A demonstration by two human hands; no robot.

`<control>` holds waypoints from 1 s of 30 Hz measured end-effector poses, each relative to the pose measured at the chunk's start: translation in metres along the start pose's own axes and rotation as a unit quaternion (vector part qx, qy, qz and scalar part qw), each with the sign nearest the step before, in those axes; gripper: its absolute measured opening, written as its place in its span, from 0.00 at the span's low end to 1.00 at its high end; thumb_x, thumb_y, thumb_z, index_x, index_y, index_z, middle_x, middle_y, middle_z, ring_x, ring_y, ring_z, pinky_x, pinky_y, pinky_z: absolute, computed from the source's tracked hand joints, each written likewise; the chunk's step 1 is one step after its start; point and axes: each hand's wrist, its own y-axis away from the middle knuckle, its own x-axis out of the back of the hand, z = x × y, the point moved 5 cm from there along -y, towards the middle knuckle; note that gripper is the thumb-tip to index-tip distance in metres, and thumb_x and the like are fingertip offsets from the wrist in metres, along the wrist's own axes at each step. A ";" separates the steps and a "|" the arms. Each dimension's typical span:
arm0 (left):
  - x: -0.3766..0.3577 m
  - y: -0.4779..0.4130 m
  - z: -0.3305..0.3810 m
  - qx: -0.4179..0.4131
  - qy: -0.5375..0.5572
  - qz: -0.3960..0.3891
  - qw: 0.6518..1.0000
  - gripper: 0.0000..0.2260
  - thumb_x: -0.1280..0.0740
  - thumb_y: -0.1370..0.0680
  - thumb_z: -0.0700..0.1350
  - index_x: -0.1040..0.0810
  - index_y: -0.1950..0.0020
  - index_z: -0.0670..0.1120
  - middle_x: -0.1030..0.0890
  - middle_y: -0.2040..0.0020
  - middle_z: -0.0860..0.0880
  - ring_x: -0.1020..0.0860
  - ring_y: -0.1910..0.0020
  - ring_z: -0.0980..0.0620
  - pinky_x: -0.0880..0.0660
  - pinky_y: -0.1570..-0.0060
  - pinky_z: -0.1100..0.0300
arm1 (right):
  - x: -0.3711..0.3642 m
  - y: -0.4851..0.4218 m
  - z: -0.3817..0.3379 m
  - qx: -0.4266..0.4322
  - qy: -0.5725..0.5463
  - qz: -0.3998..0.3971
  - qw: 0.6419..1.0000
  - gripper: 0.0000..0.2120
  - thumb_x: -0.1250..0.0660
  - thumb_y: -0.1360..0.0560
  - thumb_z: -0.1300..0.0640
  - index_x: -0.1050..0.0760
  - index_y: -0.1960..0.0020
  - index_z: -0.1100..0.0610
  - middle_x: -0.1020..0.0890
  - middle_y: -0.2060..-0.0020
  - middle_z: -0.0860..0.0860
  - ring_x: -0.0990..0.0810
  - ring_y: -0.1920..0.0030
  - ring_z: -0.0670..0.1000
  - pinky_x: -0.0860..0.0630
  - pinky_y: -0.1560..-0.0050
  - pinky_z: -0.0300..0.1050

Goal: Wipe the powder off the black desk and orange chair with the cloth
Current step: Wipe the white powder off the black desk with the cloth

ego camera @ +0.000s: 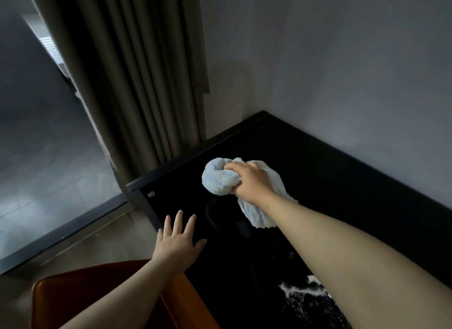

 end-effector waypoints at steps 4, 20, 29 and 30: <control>0.002 -0.019 -0.005 -0.014 -0.036 -0.045 0.998 0.32 0.46 0.21 0.61 0.59 0.23 0.55 0.62 0.23 0.46 0.63 0.25 0.38 0.57 0.27 0.45 | -0.030 -0.030 -0.015 0.026 0.064 -0.047 0.997 0.30 0.39 0.30 0.63 0.37 0.36 0.37 0.28 0.37 0.41 0.35 0.38 0.52 0.38 0.41 0.50; -0.003 -0.019 -0.007 -0.030 -0.012 0.002 0.999 0.33 0.41 0.23 0.59 0.55 0.23 0.57 0.59 0.22 0.48 0.62 0.25 0.39 0.57 0.28 0.43 | -0.028 0.069 0.044 0.039 -0.049 -0.358 0.932 0.21 0.36 0.30 0.63 0.22 0.47 0.39 0.20 0.46 0.40 0.25 0.43 0.42 0.26 0.40 0.46; -0.015 0.003 0.009 -0.056 -0.011 0.002 0.998 0.30 0.44 0.20 0.57 0.57 0.23 0.58 0.61 0.22 0.49 0.65 0.25 0.41 0.60 0.27 0.46 | -0.024 0.046 0.043 0.010 0.154 -0.184 0.971 0.16 0.42 0.25 0.55 0.28 0.38 0.47 0.28 0.38 0.47 0.32 0.38 0.53 0.36 0.35 0.53; -0.016 0.007 0.009 -0.064 -0.011 -0.004 0.998 0.30 0.43 0.21 0.56 0.56 0.23 0.58 0.61 0.22 0.49 0.65 0.25 0.41 0.60 0.27 0.46 | -0.025 0.059 0.039 0.047 0.158 -0.195 0.967 0.14 0.40 0.25 0.56 0.25 0.41 0.48 0.26 0.40 0.47 0.31 0.39 0.52 0.35 0.36 0.52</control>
